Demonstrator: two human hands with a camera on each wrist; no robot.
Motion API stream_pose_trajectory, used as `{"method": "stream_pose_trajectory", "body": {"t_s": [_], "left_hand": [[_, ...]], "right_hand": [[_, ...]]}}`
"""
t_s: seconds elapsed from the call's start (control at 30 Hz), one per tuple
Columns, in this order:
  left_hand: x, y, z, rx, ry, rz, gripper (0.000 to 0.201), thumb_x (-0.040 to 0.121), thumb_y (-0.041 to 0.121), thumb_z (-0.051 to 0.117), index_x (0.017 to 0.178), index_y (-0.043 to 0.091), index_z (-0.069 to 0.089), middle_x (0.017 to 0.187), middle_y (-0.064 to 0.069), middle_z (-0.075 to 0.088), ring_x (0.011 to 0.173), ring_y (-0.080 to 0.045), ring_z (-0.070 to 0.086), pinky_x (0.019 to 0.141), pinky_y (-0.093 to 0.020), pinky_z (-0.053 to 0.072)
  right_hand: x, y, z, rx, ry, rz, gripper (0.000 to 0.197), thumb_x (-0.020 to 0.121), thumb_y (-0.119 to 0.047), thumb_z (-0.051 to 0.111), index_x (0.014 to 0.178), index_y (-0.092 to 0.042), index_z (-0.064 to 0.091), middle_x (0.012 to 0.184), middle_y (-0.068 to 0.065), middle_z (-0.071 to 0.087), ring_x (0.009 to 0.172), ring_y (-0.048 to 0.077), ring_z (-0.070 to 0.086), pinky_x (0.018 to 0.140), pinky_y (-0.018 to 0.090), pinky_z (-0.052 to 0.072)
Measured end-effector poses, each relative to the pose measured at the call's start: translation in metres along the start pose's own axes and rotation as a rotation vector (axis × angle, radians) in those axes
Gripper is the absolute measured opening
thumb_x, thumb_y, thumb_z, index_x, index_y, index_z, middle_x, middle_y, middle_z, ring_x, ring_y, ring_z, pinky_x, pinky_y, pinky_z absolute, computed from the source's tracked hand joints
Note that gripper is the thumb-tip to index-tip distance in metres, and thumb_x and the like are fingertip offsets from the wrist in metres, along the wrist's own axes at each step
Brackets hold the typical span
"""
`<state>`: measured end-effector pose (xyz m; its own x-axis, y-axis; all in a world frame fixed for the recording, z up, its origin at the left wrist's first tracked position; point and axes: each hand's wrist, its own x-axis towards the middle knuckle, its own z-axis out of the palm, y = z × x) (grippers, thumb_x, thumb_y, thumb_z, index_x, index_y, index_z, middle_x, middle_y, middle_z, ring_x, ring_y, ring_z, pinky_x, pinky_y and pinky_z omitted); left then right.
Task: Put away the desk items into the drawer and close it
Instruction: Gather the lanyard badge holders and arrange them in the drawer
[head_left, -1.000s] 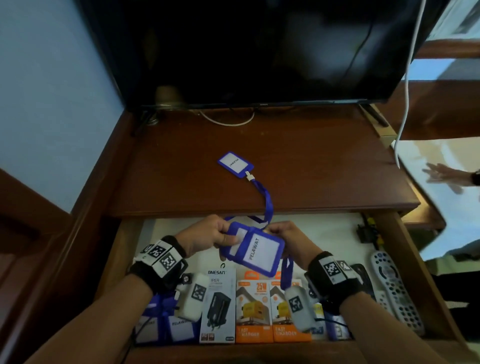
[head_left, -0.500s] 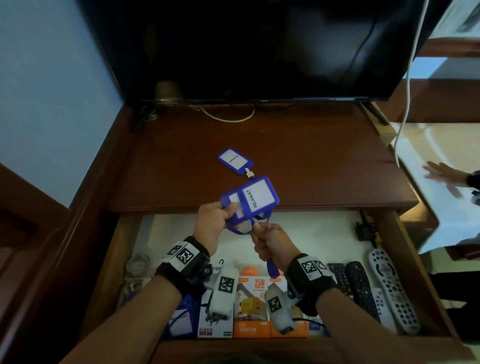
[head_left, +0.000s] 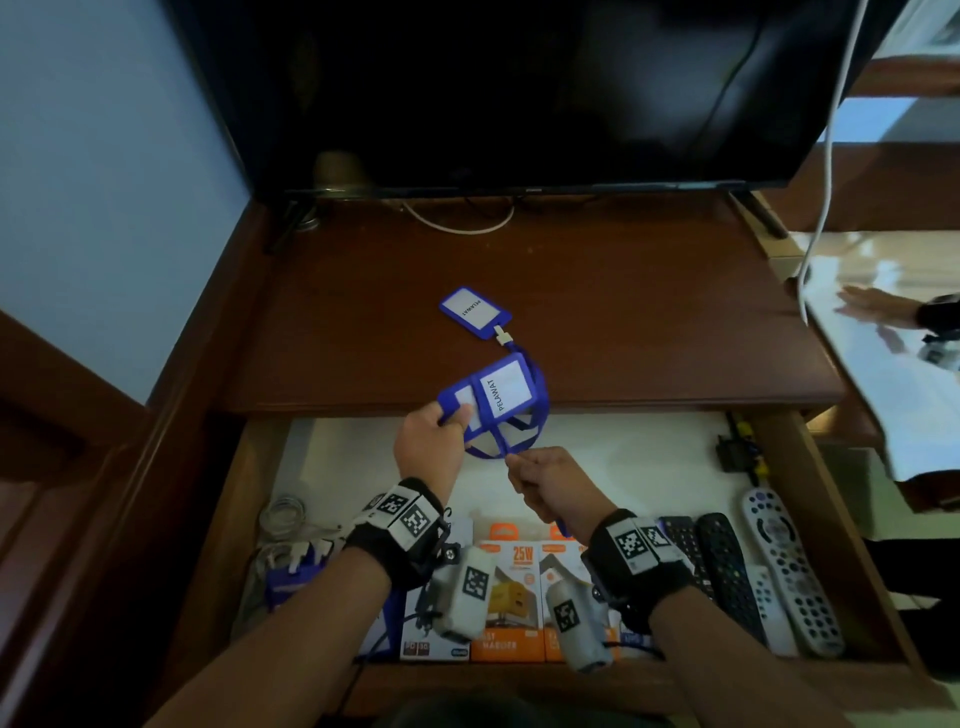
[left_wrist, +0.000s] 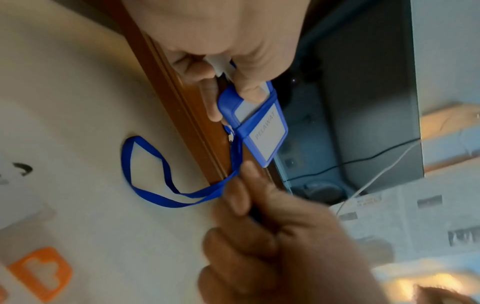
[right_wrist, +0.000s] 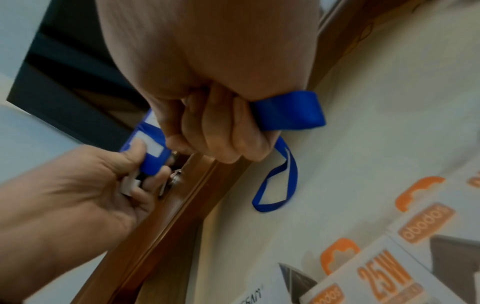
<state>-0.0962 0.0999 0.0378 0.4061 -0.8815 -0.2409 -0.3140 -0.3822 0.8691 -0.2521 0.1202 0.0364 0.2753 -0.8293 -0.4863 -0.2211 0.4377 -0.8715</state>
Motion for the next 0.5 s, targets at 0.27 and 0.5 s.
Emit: {"method": "stream_pose_trajectory", "body": {"t_s": [0.27,0.5], "left_hand": [[-0.003,-0.003,-0.004,0.467,-0.21,0.214,0.018,0.094,0.03,0.054,0.084,0.016,0.059,0.08,-0.001,0.061,0.076,-0.02,0.057,0.065,-0.028,0.036],[-0.004,-0.003,-0.014,0.644,-0.431,0.277,0.019,0.09,0.026,0.057,0.073,0.018,0.053,0.071,-0.001,0.056,0.07,-0.023,0.056,0.06,-0.03,0.037]], "right_hand": [[-0.002,-0.023,0.0,-0.022,-0.026,-0.045,0.033,0.098,-0.017,0.052,0.066,-0.01,0.056,0.047,-0.004,0.028,0.041,0.01,0.02,0.043,0.024,0.015],[-0.006,-0.03,-0.005,-0.144,-0.021,-0.074,0.029,0.095,-0.009,0.052,0.068,-0.007,0.062,0.05,0.001,0.03,0.044,0.011,0.023,0.044,0.025,0.017]]}}
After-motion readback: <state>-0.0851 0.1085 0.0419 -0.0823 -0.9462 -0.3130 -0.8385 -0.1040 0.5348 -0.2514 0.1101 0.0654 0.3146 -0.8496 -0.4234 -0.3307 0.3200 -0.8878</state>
